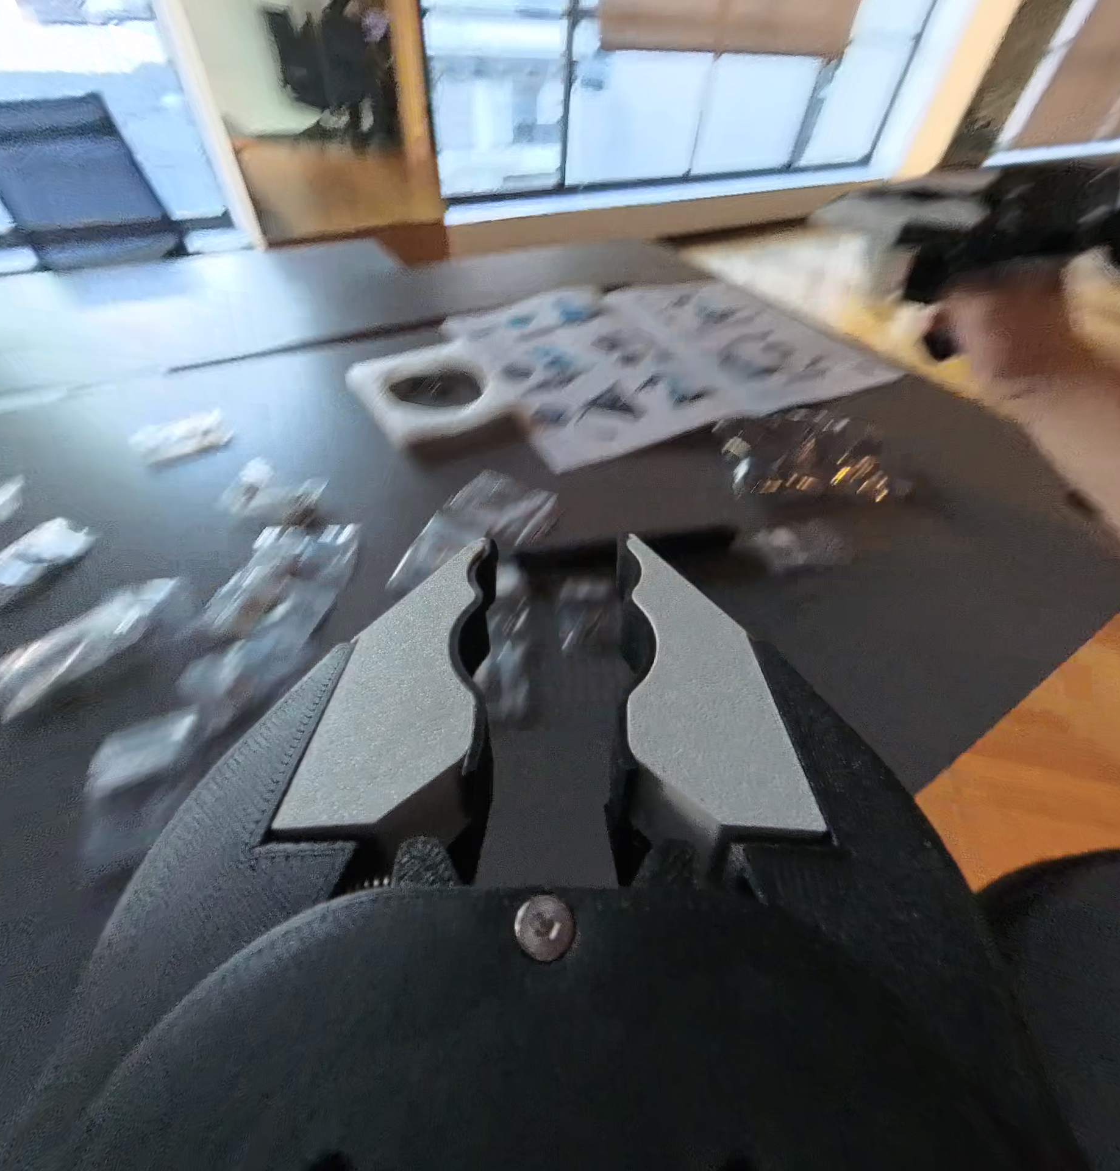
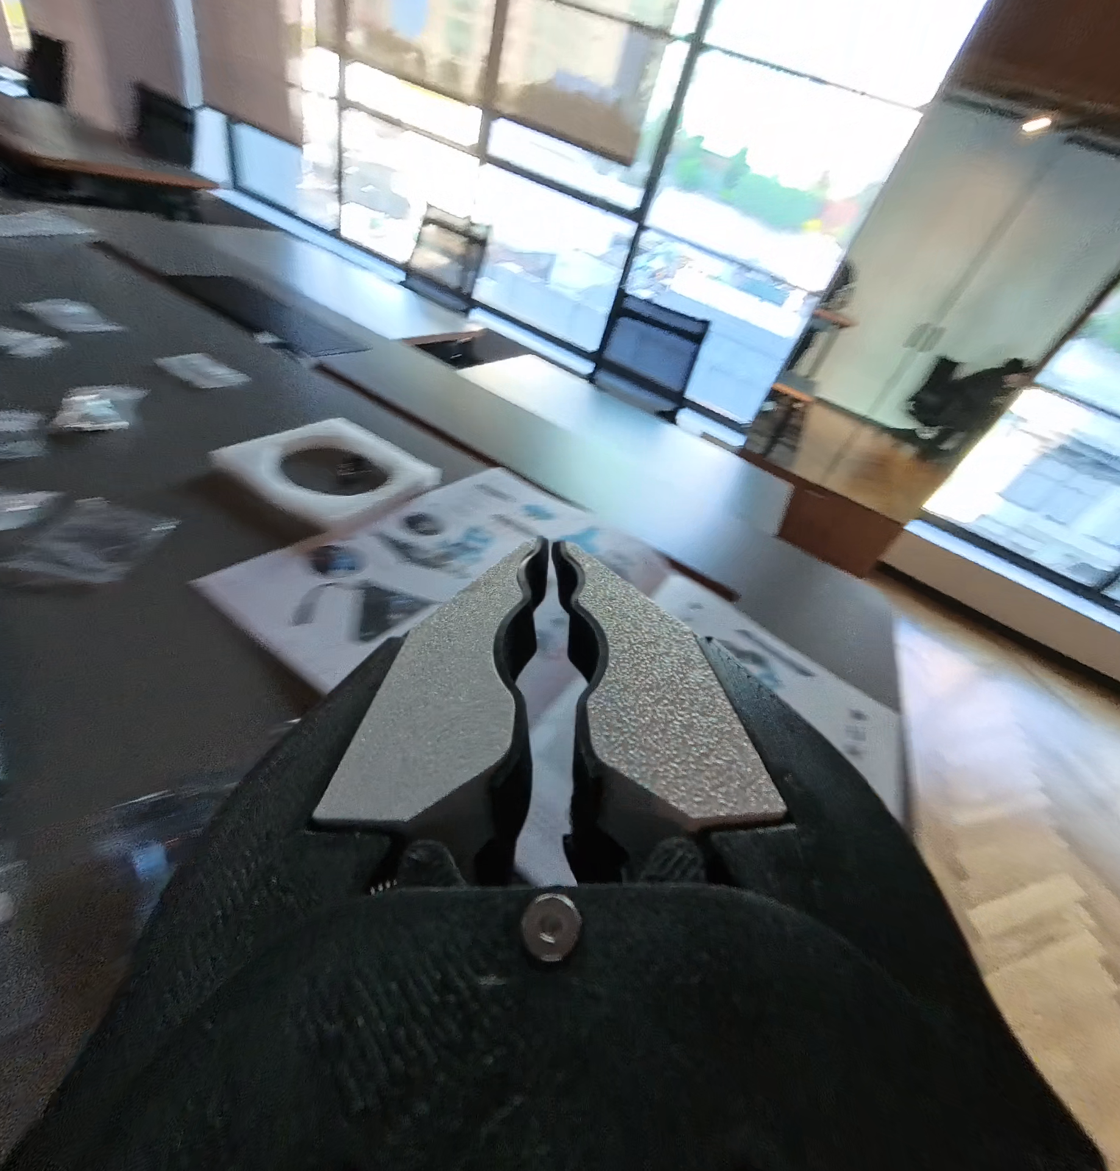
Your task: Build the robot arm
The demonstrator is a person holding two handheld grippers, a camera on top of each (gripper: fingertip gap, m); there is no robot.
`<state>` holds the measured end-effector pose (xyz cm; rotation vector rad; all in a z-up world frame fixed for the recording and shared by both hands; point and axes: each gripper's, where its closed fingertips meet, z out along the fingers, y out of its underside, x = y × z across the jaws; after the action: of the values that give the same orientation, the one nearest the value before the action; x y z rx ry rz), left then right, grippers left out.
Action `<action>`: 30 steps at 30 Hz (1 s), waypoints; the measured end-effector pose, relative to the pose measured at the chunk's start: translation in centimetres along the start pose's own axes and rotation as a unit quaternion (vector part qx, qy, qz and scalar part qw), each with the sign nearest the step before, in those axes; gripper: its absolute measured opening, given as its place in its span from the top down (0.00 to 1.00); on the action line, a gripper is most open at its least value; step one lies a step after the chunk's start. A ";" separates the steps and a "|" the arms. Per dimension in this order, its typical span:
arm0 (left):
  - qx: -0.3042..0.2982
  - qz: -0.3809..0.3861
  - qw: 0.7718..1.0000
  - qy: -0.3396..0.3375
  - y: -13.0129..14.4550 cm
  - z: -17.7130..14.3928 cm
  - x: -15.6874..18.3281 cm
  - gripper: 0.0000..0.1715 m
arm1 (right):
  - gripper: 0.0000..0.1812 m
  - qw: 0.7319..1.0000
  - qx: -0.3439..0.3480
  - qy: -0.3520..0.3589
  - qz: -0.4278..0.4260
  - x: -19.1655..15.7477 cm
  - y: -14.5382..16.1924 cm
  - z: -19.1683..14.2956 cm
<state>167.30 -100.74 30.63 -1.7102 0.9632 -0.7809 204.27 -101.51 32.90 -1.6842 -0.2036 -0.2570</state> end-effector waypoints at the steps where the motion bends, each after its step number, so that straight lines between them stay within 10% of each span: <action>1: -0.015 -0.007 1.000 -0.020 1.9 -2.0 -1.8 0.79 | 1.00 1.000 -0.008 -0.020 0.001 -2.5 -0.4 -0.5; 9: -0.056 -0.034 0.998 -0.019 9.0 -11.4 -11.6 0.79 | 0.97 0.997 -0.042 -0.018 0.056 -13.8 -1.7 -2.6; 19: -0.049 0.001 0.996 0.076 6.4 -7.1 -12.8 0.81 | 0.93 0.986 -0.088 0.030 0.137 -12.3 -0.9 -7.9; 30: -0.008 -0.068 0.993 0.099 2.1 0.7 -8.7 0.82 | 0.92 0.947 -0.214 -0.219 0.094 -17.7 0.7 9.1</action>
<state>163.21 -93.21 27.82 -1.7506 0.9953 -1.0509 187.92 -92.26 26.11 -2.1649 -0.3315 0.2413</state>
